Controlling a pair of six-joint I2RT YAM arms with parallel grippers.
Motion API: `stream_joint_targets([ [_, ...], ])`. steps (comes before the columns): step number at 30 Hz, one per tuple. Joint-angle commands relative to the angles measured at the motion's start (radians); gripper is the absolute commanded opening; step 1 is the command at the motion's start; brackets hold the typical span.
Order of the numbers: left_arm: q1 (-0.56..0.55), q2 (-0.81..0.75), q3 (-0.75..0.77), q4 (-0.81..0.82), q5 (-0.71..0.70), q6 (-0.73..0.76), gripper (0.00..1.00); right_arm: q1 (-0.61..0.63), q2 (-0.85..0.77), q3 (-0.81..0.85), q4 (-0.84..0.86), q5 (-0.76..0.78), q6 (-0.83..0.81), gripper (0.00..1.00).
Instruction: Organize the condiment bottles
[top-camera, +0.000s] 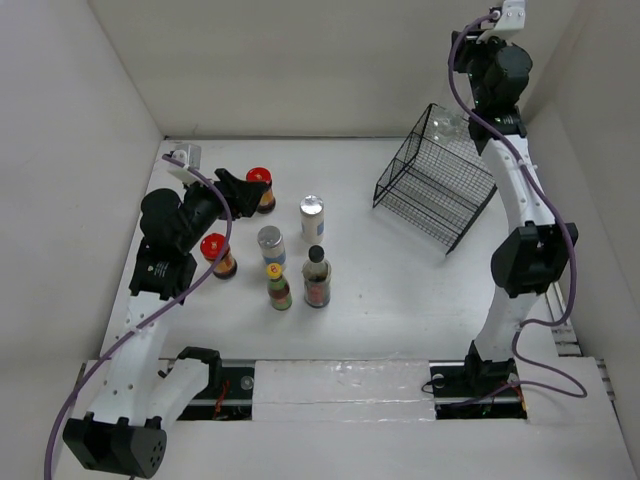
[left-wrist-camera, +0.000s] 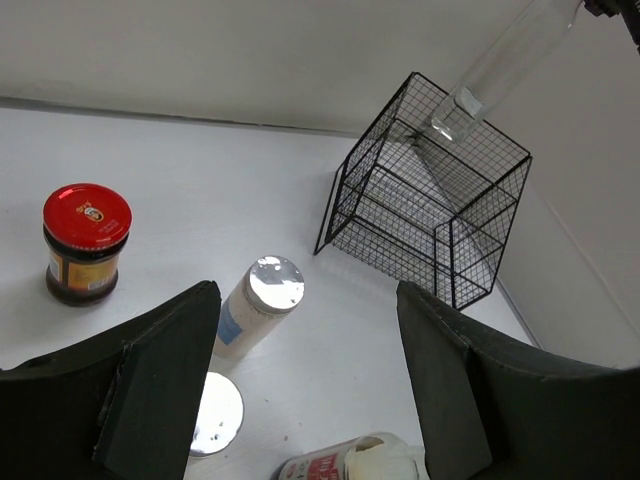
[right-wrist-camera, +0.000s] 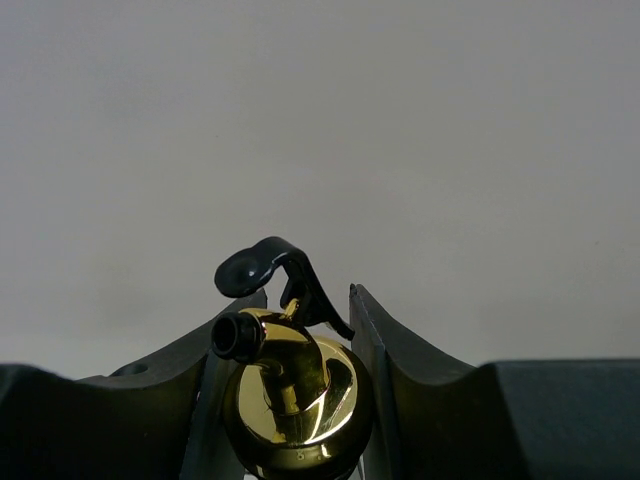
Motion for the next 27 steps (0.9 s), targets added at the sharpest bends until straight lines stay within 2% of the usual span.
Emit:
stream_joint_targets([
  [1, -0.004, 0.006, -0.001, 0.053, 0.017, 0.002, 0.67, -0.018, -0.035, 0.052, 0.134, -0.015, 0.001, 0.16],
  [6, -0.004, 0.006, -0.001, 0.053, 0.017, 0.002, 0.67, -0.047, -0.015, 0.019, 0.154, -0.059, 0.011, 0.16],
  [15, -0.004, 0.006, -0.001, 0.053, 0.026, 0.002, 0.67, -0.057, -0.015, -0.152, 0.214, -0.125, 0.043, 0.18],
  [27, -0.004, 0.006, -0.001, 0.053, 0.026, 0.002, 0.67, -0.057, -0.004, -0.333, 0.278, -0.134, 0.081, 0.2],
])
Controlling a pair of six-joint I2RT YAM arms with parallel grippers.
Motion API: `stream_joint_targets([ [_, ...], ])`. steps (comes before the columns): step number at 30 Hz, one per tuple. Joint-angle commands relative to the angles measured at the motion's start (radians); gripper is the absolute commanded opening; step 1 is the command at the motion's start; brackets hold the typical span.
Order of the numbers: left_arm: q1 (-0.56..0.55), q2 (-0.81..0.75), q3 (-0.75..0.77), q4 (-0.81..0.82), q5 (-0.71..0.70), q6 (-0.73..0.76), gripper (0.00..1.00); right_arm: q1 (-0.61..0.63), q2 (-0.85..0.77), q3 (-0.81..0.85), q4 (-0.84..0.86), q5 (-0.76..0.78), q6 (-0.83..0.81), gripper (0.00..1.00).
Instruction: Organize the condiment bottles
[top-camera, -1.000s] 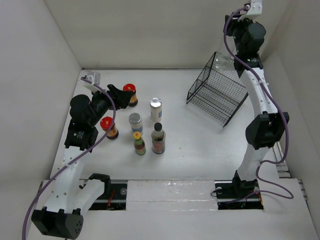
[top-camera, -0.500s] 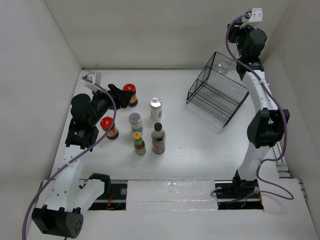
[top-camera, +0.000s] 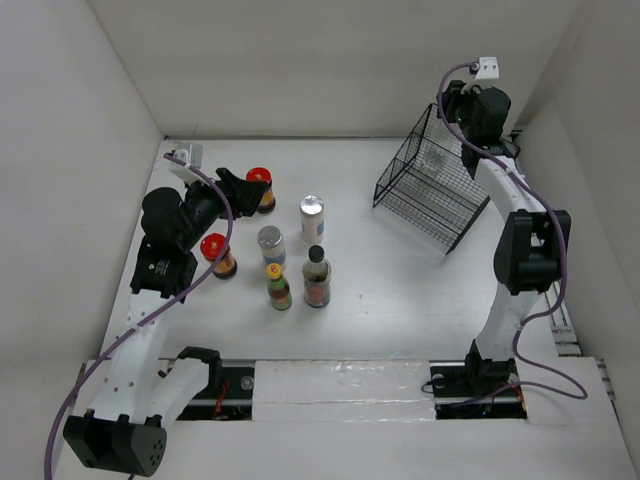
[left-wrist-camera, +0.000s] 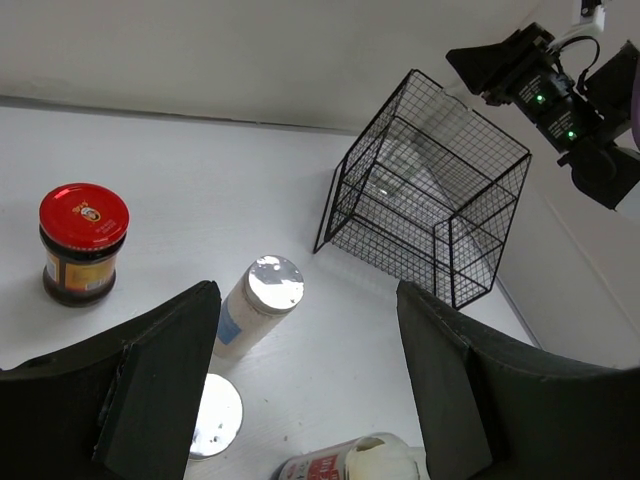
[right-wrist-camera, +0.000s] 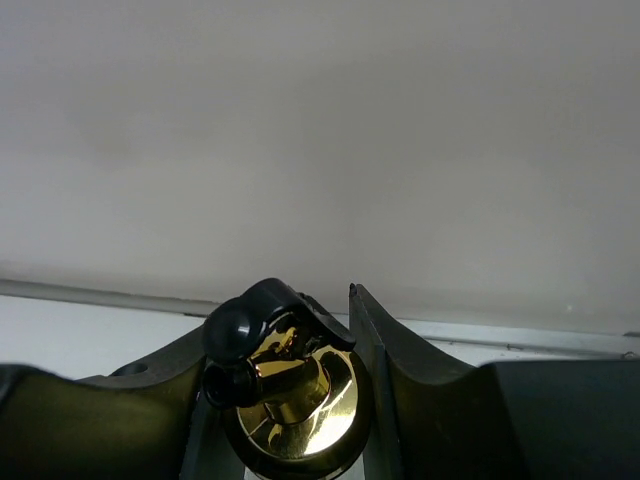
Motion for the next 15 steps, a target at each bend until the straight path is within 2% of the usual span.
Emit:
stream_joint_targets([
  [1, -0.004, -0.006, -0.001, 0.055, 0.019, 0.002, 0.67, 0.0, -0.024, -0.008, 0.188, -0.019, 0.031, 0.2],
  [7, -0.004, -0.006, -0.01, 0.055, 0.028, 0.002, 0.67, 0.0, -0.015, -0.082, 0.208, -0.019, 0.032, 0.23],
  [12, -0.004, -0.006, -0.01, 0.064, 0.028, -0.007, 0.67, 0.0, -0.049, -0.135, 0.233, -0.005, 0.041, 0.67],
  [15, -0.004, -0.006, -0.01, 0.064, 0.038, -0.007, 0.67, -0.009, -0.085, -0.136, 0.218, 0.02, 0.041, 0.8],
])
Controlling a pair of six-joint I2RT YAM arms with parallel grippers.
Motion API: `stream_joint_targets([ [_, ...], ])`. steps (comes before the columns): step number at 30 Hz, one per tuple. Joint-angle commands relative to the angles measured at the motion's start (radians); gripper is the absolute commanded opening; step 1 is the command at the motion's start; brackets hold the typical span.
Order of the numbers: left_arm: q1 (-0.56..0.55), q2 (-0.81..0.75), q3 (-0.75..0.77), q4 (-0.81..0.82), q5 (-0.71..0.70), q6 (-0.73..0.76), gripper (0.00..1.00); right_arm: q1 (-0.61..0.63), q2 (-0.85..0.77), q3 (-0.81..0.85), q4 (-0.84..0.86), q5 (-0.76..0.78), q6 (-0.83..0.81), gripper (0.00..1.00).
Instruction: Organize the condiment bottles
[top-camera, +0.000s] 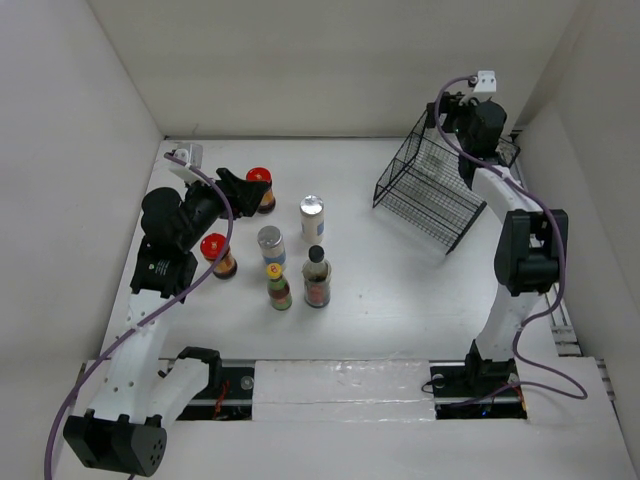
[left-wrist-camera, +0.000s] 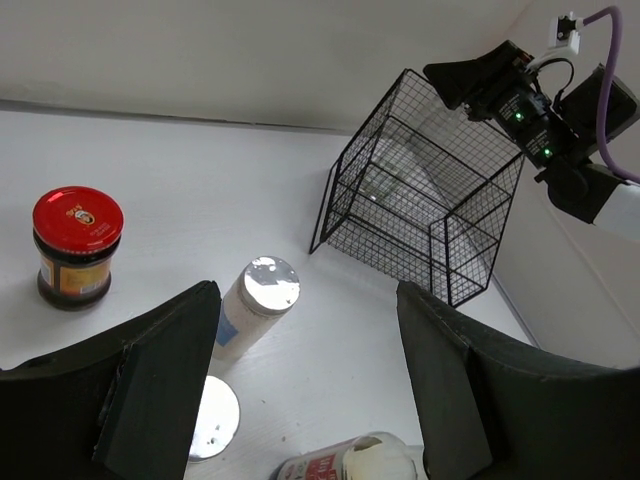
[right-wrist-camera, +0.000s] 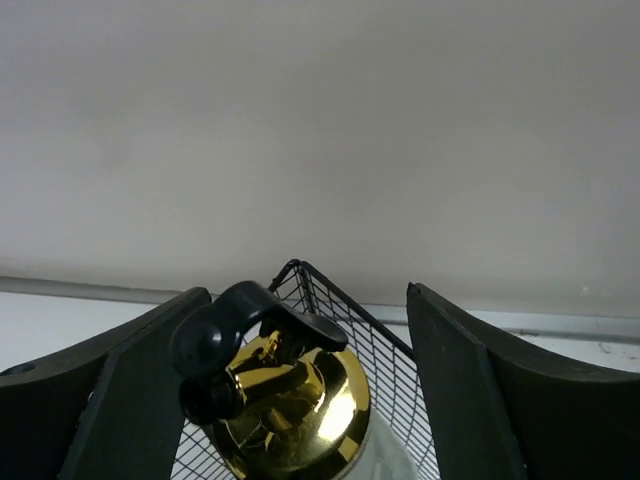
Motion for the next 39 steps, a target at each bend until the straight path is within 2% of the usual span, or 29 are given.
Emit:
stream_joint_targets([
  [1, -0.004, -0.015, -0.009, 0.056, 0.025, -0.007, 0.67, -0.009, -0.102, 0.0, 0.073, 0.018, 0.009, 0.86],
  [4, -0.004, -0.016, -0.009, 0.056, 0.025, -0.007, 0.67, -0.009, -0.145, 0.009, 0.039, 0.045, 0.009, 0.96],
  [7, -0.004, -0.025, -0.019, 0.056, 0.025, -0.007, 0.67, -0.009, -0.208, 0.018, 0.001, 0.067, 0.009, 1.0],
  [12, -0.004, -0.034, -0.019, 0.056, 0.025, -0.016, 0.67, 0.0, -0.318, 0.006, -0.106, 0.054, 0.018, 1.0],
  [14, -0.004, -0.034, -0.019, 0.056, 0.025, -0.016, 0.67, 0.025, -0.379, -0.076, -0.117, 0.01, 0.043, 0.98],
  [17, -0.004, -0.043, -0.019, 0.056, 0.005, -0.016, 0.67, 0.101, -0.51, -0.196, -0.117, -0.174, 0.116, 0.66],
  [18, -0.004, -0.043, -0.019, 0.047, 0.005, -0.016, 0.67, 0.135, -0.562, -0.283, -0.099, -0.214, 0.126, 0.29],
  [19, -0.004, -0.043, -0.019, 0.047, -0.006, -0.016, 0.67, 0.173, -0.586, -0.323, -0.081, -0.243, 0.126, 0.17],
  [21, -0.004, -0.034, -0.019, 0.047, -0.016, -0.016, 0.67, 0.29, -0.632, -0.432, -0.055, -0.326, 0.095, 0.02],
  [23, -0.004, -0.034, -0.019, 0.036, -0.026, -0.027, 0.67, 0.389, -0.715, -0.492, -0.055, -0.341, 0.046, 0.01],
  [24, -0.004, -0.034, -0.019, 0.036, -0.036, -0.027, 0.67, 0.417, -0.746, -0.52, -0.068, -0.36, 0.034, 0.08],
  [25, -0.004, -0.034, -0.019, 0.026, -0.036, -0.027, 0.67, 0.439, -0.804, -0.557, -0.09, -0.377, 0.006, 0.29],
  [27, -0.004, -0.034, -0.01, 0.025, -0.047, -0.027, 0.67, 0.5, -0.856, -0.584, -0.136, -0.4, 0.006, 0.53],
  [28, -0.004, -0.023, -0.009, 0.025, -0.047, -0.027, 0.67, 0.522, -0.876, -0.595, -0.156, -0.4, 0.006, 0.7],
  [29, -0.004, -0.014, -0.009, 0.025, -0.056, -0.027, 0.67, 0.545, -0.912, -0.595, -0.191, -0.4, -0.043, 0.76],
  [33, 0.025, -0.003, 0.0, 0.028, -0.007, -0.05, 0.67, 0.69, -0.901, -0.604, -0.343, -0.346, -0.106, 0.95],
  [35, 0.035, -0.003, 0.0, 0.029, 0.004, -0.05, 0.67, 0.787, -0.874, -0.604, -0.369, -0.306, -0.127, 0.98],
  [39, 0.035, -0.028, -0.009, 0.029, -0.01, -0.041, 0.67, 0.858, -0.799, -0.614, -0.378, -0.26, -0.127, 0.99],
])
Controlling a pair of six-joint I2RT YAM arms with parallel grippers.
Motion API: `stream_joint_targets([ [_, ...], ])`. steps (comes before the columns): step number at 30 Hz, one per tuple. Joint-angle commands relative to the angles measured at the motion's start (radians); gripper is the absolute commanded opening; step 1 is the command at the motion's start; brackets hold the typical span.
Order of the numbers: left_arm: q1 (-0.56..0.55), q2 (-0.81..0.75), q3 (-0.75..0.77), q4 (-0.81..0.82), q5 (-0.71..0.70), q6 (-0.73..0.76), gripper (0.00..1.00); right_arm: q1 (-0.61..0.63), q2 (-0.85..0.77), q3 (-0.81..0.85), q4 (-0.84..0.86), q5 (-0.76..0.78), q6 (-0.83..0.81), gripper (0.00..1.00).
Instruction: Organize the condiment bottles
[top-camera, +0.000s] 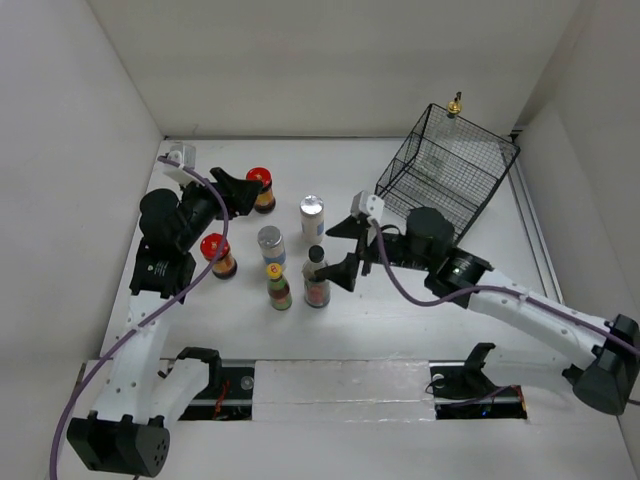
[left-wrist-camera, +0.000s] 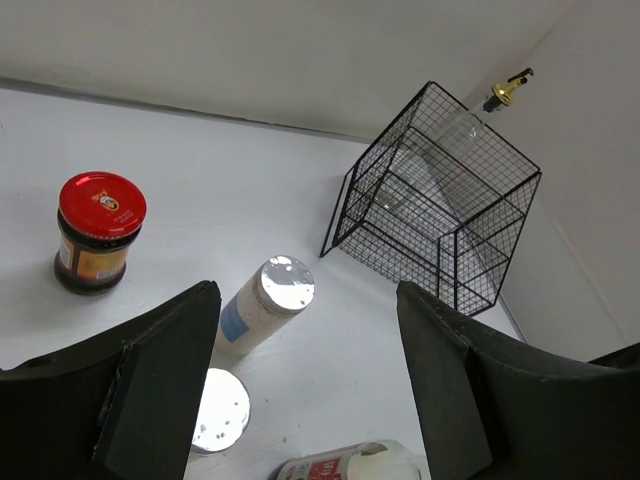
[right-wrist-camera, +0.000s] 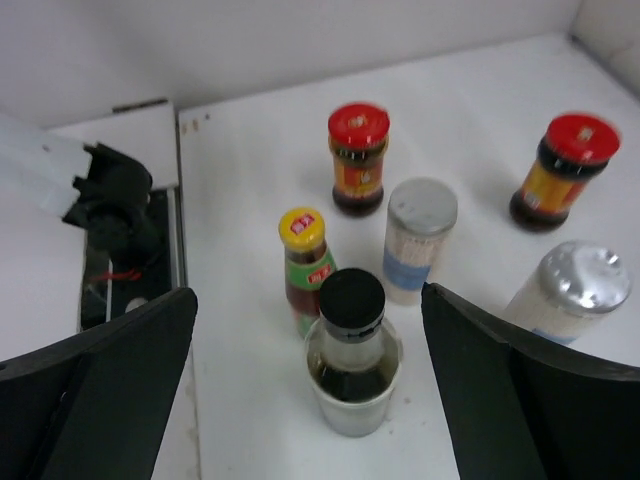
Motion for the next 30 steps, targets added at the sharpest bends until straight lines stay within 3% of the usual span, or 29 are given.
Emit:
stream_joint_targets([
  [1, 0.005, -0.033, 0.007, 0.037, 0.015, -0.003, 0.67, 0.025, 0.05, -0.003, -0.041, 0.069, -0.033, 0.99],
  [8, 0.005, -0.034, 0.007, 0.037, 0.015, -0.003, 0.67, 0.055, 0.141, -0.031, 0.112, 0.15, -0.001, 0.99],
  [13, 0.005, -0.024, 0.007, 0.037, 0.024, -0.003, 0.67, 0.055, 0.227, -0.05, 0.249, 0.149, 0.027, 0.93],
  [16, 0.005, -0.024, 0.007, 0.037, 0.034, -0.003, 0.67, 0.055, 0.276, -0.066, 0.349, 0.171, 0.062, 0.82],
  [19, 0.005, -0.015, 0.007, 0.037, 0.034, -0.003, 0.67, 0.055, 0.31, -0.101, 0.456, 0.204, 0.1, 0.62],
  [21, 0.005, -0.015, 0.007, 0.037, 0.034, -0.003, 0.67, 0.055, 0.319, -0.101, 0.467, 0.215, 0.109, 0.43],
  [23, 0.005, -0.015, 0.007, 0.037, 0.034, -0.003, 0.67, 0.055, 0.319, -0.101, 0.467, 0.234, 0.109, 0.34],
  [24, 0.005, -0.015, 0.007, 0.037, 0.034, -0.003, 0.67, 0.055, 0.308, -0.113, 0.467, 0.234, 0.109, 0.24],
  [30, 0.005, -0.015, 0.007, 0.037, 0.034, -0.003, 0.67, 0.055, 0.126, -0.123, 0.412, 0.329, 0.119, 0.16],
])
